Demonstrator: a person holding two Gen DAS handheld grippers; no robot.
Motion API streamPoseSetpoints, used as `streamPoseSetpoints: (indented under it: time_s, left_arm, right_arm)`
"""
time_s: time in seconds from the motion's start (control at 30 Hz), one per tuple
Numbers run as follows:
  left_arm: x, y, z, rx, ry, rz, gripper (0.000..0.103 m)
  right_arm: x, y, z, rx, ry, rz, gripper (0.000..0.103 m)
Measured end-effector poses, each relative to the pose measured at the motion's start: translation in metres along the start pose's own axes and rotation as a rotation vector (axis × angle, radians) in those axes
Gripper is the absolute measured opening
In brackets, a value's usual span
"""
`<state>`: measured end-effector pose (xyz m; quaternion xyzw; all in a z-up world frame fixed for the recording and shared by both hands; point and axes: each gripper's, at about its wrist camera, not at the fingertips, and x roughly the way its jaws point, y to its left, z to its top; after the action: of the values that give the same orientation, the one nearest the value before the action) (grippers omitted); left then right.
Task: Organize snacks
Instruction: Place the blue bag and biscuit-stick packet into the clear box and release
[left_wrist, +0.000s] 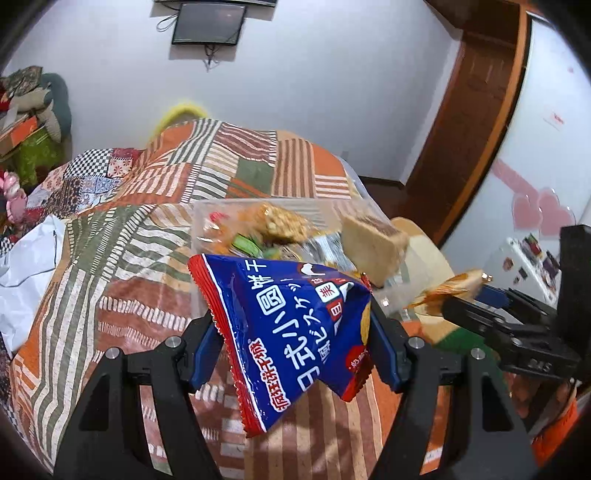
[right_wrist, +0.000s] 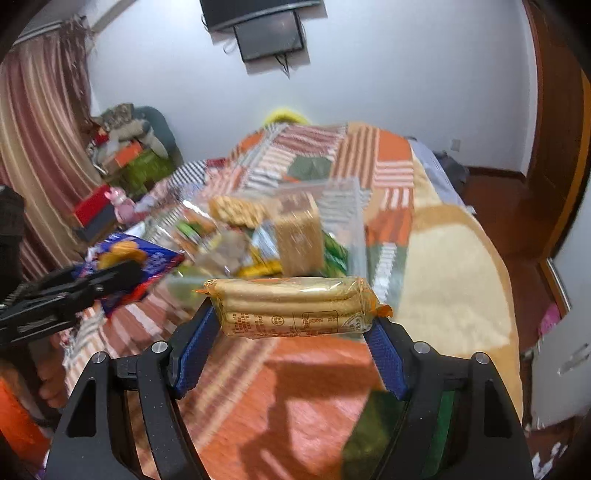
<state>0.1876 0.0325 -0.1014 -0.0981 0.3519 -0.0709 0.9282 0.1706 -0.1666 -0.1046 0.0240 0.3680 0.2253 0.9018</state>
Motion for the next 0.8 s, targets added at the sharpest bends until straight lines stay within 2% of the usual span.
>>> streamPoseSetpoints:
  time_s: [0.3,0.5,0.8]
  left_arm:
    - [0.030,0.016,0.012,-0.028,0.022,0.045,0.069]
    - [0.052,0.018,0.013,-0.022,0.041,0.033,0.069]
    - [0.057,0.020,0.010,-0.025,0.035,0.023,0.073]
  right_arm:
    - [0.034,0.010,0.014,0.012,0.016,-0.004,0.074]
    - [0.052,0.012,0.018,0.021,0.046,-0.011,0.074]
    - [0.064,0.014,0.015,-0.005,0.069,-0.029,0.076]
